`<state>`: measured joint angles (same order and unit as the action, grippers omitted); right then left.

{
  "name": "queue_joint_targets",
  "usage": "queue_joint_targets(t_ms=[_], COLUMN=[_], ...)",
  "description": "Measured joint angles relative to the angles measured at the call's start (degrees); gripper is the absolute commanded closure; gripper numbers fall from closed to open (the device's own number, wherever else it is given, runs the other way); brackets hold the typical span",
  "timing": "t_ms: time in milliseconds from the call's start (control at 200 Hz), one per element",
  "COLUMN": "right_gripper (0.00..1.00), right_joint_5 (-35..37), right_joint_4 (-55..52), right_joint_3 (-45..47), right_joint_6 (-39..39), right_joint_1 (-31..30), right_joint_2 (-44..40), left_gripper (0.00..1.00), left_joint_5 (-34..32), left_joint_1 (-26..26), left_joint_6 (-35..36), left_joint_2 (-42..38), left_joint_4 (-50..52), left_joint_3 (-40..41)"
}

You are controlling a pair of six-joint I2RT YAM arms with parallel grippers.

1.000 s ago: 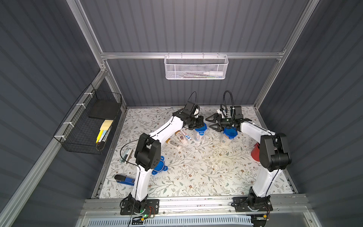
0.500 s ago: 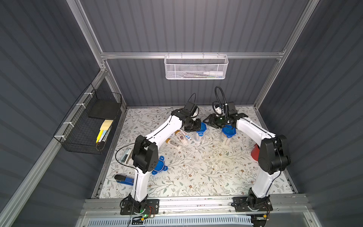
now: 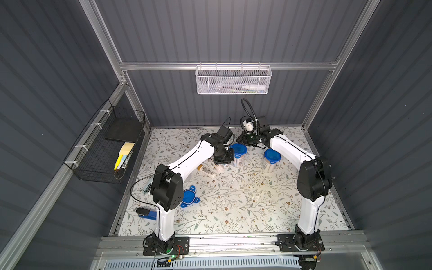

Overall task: Take out toiletry kits
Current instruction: Adjust the container at the center of the board.

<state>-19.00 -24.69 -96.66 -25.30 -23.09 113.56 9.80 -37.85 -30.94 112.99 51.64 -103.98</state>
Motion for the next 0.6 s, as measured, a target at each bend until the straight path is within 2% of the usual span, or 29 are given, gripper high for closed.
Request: queue_joint_targets(t_ms=[130,285,465,600], right_gripper=[0.81,0.8,0.78,0.74], right_joint_5=[3.43,6.36,6.69,6.84], right_joint_4=[-0.81,-0.33,0.35,5.35], right_joint_3=[0.09,4.31,9.81,14.78], right_joint_6=[0.74,0.76,-0.44,-3.02], right_joint_1=[-0.24,0.37,0.44,0.37], right_joint_2=[-0.26,-2.27,-9.44,-17.4], left_gripper=[1.0,1.0,1.0,1.0], left_joint_5=[-0.24,-0.96,-1.88,-1.77], left_joint_1=[0.0,0.37,1.79,2.56], left_joint_6=[0.7,1.44,1.9,1.9], left_joint_2=[2.56,4.7,4.79,4.79], left_joint_4=[0.26,1.57,3.26,3.28], left_joint_3=[-3.76,-7.28,-11.74,-16.48])
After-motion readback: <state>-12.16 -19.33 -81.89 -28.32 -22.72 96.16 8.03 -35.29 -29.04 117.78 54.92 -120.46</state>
